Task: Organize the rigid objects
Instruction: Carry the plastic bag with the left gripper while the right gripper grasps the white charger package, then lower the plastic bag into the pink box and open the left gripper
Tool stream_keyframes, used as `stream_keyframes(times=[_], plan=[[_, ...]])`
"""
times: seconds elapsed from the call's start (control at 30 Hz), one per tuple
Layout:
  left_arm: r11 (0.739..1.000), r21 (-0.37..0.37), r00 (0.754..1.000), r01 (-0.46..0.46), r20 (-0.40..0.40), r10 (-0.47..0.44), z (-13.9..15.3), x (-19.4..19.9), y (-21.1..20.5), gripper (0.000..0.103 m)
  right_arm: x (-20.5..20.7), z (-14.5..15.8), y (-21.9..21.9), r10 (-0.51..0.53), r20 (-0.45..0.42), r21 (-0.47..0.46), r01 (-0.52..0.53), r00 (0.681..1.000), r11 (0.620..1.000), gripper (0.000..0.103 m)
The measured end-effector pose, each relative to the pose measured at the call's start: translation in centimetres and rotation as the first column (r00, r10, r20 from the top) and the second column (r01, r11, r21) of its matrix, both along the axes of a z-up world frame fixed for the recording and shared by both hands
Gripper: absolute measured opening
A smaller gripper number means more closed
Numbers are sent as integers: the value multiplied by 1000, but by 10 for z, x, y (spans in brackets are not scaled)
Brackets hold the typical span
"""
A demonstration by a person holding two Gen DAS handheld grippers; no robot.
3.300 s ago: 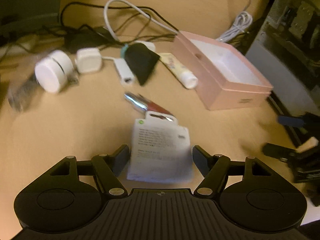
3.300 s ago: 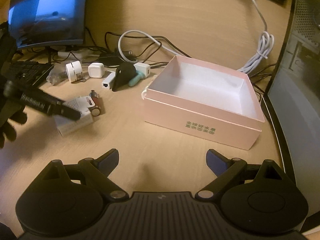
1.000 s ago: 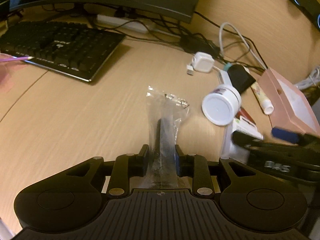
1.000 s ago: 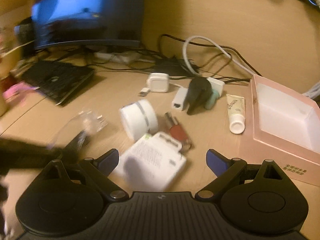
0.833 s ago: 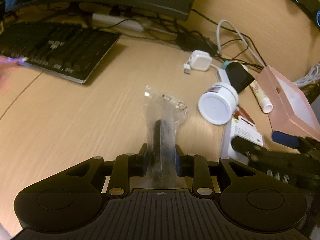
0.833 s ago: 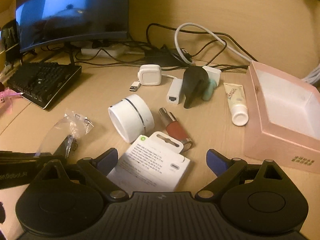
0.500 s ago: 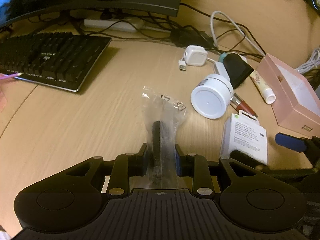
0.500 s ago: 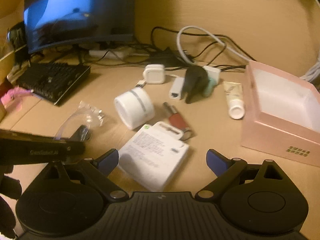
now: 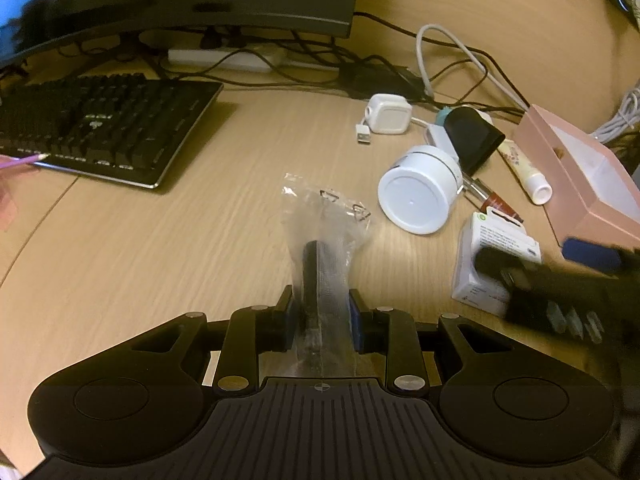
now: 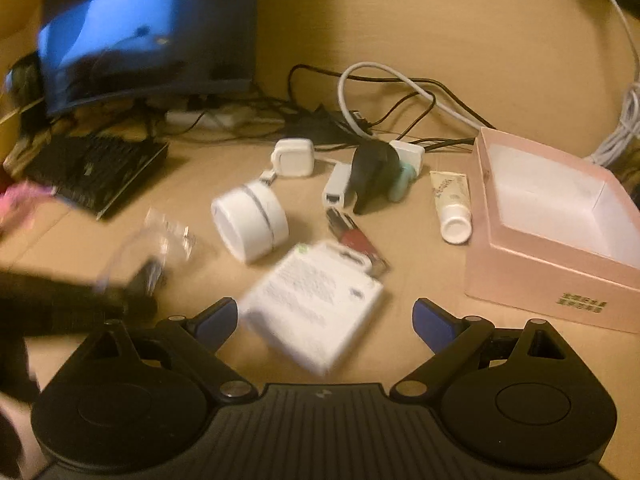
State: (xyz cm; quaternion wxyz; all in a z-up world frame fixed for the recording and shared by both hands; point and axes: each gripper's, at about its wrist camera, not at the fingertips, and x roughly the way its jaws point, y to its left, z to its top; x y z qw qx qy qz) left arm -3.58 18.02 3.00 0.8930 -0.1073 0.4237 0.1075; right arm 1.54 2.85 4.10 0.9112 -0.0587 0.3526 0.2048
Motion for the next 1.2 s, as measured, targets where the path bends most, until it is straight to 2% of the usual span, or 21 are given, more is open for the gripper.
stream_keyframes(times=[0.1,0.23,0.37,0.4,0.43,0.5,0.67,0.83,1.03,1.2], plan=[[1000,22,1000,13,-4,-13,0,1,-2,29,16,-4,16,-60,-7,-4,60,998,998,95],[1000,7,1000,3,1,-3,0,0,-1,29,26,-19,29,-64,-27,-98,61,998,993,95],[1000,-15,1000,-9,15,10,-1,-1,3,29,22,-21,16,-60,-44,-79,56,997,995,95],[1000,-20,1000,-11,19,11,-1,-1,4,29,21,-21,12,-49,-58,-62,45,997,997,91],[1000,-21,1000,-9,22,9,-1,-1,5,29,21,-21,8,-31,-72,-40,28,997,999,81],[1000,-18,1000,-5,30,5,-2,-2,5,28,17,-17,2,10,-85,-25,-12,996,1000,71],[999,6,998,40,39,-40,-3,-3,4,23,-9,-3,-12,112,-16,-83,-113,994,990,69],[990,-30,990,136,44,-135,0,-16,-4,23,-29,14,-53,121,13,-79,-119,993,990,69],[941,-105,946,321,91,-313,16,-32,-42,23,-36,30,-114,2,54,-78,2,999,997,69],[864,-128,867,488,185,-462,49,-26,-86,23,-43,43,-158,-109,65,-58,112,992,992,69]])
